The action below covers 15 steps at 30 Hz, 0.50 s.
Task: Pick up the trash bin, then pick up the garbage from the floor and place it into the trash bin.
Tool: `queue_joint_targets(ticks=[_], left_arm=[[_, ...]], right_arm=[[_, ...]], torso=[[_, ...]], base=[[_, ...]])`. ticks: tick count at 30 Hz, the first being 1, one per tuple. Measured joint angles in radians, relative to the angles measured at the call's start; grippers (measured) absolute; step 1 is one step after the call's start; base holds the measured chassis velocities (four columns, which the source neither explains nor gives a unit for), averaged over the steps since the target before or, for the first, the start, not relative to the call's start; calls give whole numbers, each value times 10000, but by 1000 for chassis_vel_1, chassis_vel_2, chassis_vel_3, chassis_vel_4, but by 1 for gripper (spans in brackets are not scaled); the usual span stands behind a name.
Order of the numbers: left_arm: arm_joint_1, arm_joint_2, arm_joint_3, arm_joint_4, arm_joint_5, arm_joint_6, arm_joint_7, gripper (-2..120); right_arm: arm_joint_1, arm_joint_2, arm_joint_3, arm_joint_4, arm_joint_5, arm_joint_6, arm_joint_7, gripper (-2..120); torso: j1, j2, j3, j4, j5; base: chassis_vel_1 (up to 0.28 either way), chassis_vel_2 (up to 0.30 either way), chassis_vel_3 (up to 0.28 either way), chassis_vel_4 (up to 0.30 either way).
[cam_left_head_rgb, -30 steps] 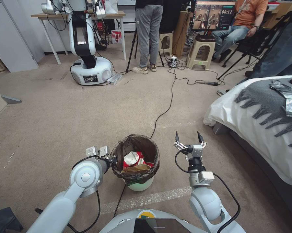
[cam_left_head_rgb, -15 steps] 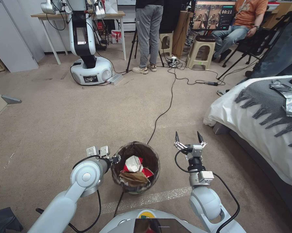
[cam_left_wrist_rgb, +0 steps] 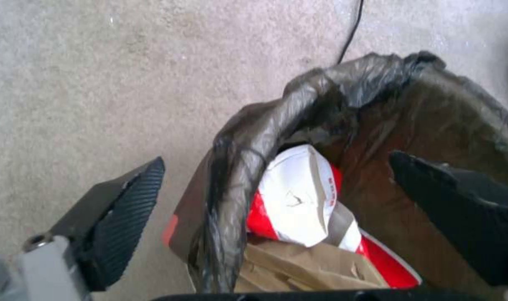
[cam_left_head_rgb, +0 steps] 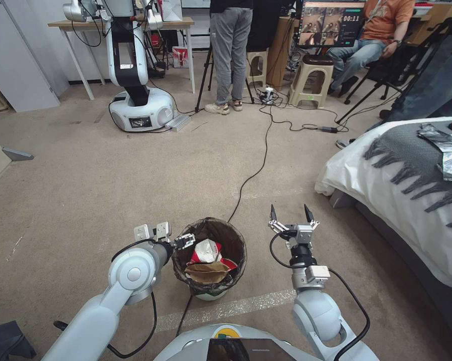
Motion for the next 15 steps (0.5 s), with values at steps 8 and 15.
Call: queue_joint_targets(ticks=[8, 15], left_arm=[[105, -1, -92, -360, 749, -285, 690, 100], [740, -122, -363, -647, 4507, -1829, 2645, 100]], right_arm=[[-14, 78, 13, 37, -2, 19, -6, 100], [-12, 124, 249, 108, 35, 22, -3, 100]], torso=[[0, 0, 0, 0, 0], [0, 0, 0, 0, 0]], base=[[0, 0, 0, 0], [0, 0, 0, 0]])
